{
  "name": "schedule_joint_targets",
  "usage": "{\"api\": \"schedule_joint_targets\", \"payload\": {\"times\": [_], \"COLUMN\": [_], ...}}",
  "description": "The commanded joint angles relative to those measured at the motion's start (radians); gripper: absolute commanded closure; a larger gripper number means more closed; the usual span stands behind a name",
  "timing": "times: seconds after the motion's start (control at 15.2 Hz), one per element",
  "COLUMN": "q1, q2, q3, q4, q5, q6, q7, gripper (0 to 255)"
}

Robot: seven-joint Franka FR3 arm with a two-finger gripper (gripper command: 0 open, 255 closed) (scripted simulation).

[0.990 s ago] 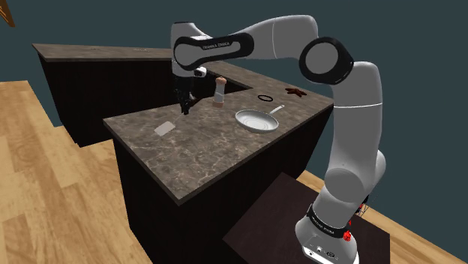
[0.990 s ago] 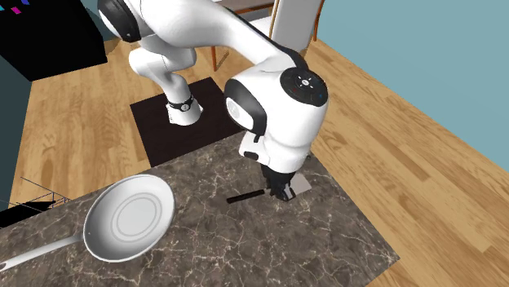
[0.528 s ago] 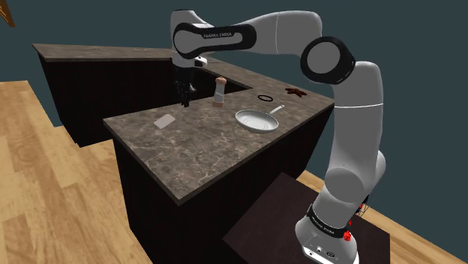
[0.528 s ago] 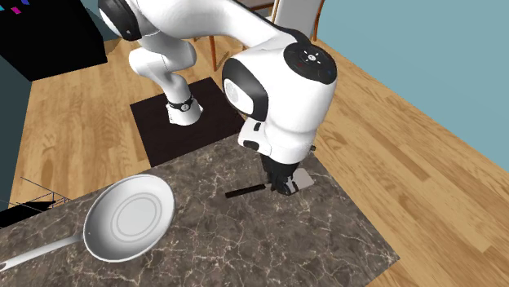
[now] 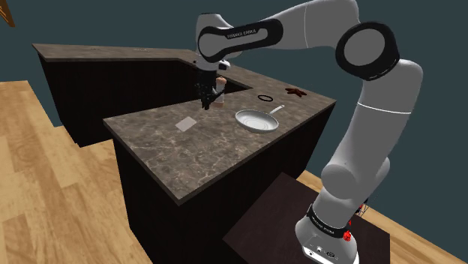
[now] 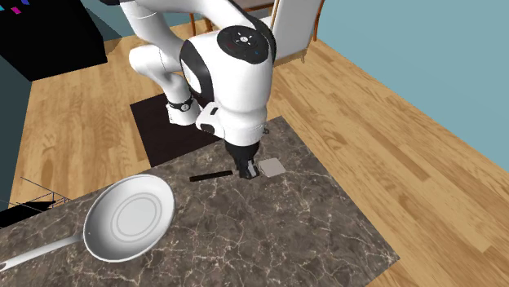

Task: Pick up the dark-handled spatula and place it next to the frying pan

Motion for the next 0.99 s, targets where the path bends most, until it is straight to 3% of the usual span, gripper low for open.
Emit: {"api": "schedule_joint_targets", "payload": {"times": [0.0,0.53,0.92], "q1": [-0.032,-0.102,-0.1], "q2": [-0.077,-0.357,-0.332], "q3": [-0.012,-0.104,-0.1], "q4": [-0.094,-0.402,-0.46], "q5": [0.033,0.132,0.124], "q6": [0.028,0.084,0.166], "q7": [-0.049,-0.252,-0.241], "gripper": [255,255,255]}}
